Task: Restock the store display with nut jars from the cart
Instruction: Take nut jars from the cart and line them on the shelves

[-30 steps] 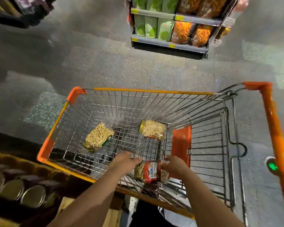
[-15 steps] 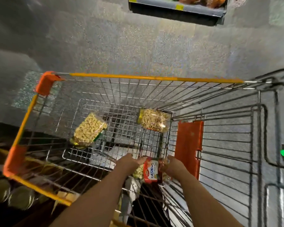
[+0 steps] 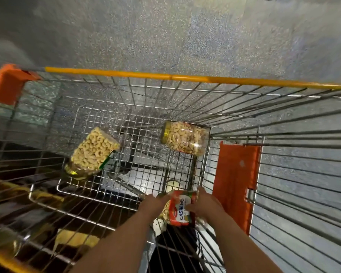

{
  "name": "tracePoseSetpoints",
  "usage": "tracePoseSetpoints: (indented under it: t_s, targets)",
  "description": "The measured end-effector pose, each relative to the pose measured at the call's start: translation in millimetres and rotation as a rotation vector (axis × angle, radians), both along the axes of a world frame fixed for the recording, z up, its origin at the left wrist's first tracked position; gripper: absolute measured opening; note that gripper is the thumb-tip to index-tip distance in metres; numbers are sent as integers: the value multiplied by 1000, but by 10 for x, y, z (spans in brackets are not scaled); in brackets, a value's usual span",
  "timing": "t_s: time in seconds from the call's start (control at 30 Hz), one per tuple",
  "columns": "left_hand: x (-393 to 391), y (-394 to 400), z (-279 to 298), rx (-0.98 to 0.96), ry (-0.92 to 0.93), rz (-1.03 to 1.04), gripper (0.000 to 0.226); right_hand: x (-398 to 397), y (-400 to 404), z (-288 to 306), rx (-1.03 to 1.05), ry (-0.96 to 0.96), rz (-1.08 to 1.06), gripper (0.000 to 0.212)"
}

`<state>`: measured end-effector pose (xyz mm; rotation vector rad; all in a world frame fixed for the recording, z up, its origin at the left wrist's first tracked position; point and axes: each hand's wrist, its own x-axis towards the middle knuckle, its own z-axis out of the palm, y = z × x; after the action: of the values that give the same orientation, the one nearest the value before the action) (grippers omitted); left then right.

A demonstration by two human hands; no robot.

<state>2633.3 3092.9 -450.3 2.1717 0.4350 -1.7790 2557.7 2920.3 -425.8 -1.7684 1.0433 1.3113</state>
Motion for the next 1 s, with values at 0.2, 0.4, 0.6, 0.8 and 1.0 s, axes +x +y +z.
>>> tracePoseSetpoints:
  t_s: [0.2, 0.4, 0.6, 0.8, 1.0]
  targets:
    - [-132, -59, -154, -11, 38, 241, 117, 33, -11, -109, -17, 42, -8, 75]
    - [-209, -36, -360, 2, 71, 430, 123, 45, 3, -150, -19, 37, -98, 50]
    - [-143, 92, -457, 8, 50, 580, 125, 44, -47, -48, 85, -26, -288, 49]
    - [216, -136, 379, -34, -145, 333, 103, 207, -59, 380, 63, -171, -374, 48]
    - [361, -145, 1207, -128, -298, 271, 86, 399, -50, 1097, 41, -346, -319, 89]
